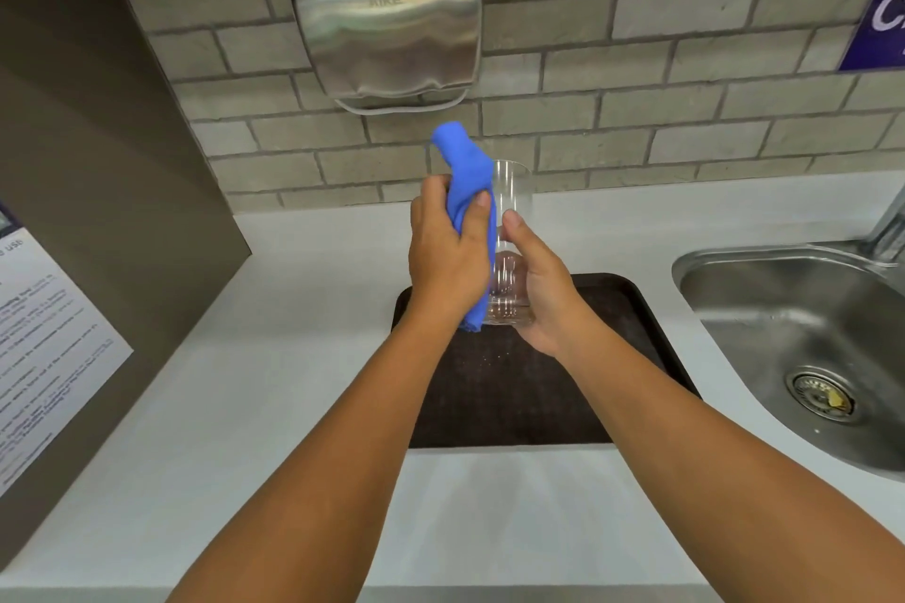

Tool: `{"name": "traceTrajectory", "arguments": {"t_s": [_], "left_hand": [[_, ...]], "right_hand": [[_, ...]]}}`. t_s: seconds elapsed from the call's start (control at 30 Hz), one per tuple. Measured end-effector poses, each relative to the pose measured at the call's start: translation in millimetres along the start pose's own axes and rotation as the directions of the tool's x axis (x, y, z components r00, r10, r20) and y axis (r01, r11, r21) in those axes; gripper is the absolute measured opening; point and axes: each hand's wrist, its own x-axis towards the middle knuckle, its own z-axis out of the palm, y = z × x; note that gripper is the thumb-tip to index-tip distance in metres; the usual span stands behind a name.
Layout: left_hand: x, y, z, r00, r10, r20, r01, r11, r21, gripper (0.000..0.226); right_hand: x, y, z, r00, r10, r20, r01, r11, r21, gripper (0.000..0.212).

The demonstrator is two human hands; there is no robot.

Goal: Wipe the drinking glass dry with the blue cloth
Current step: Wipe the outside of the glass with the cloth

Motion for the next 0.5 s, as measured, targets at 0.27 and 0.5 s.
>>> {"name": "traceTrajectory", "arguments": {"t_s": [0.27, 0.5], "left_hand": [[13, -11, -8, 0.849, -0.513, 0.123, 0.517, 0.759, -0.396, 0.026], [9, -12, -6, 0.878, -0.472, -0.083, 0.420, 0.842, -0.339, 0.033]], "right_hand": [[2, 5, -5, 0.994, 0.024, 0.110, -0.026, 1.000, 0.017, 0.055], [6, 11, 6, 0.981, -0.063, -0.181, 0.009, 0.959, -0.283, 0.053]]}}
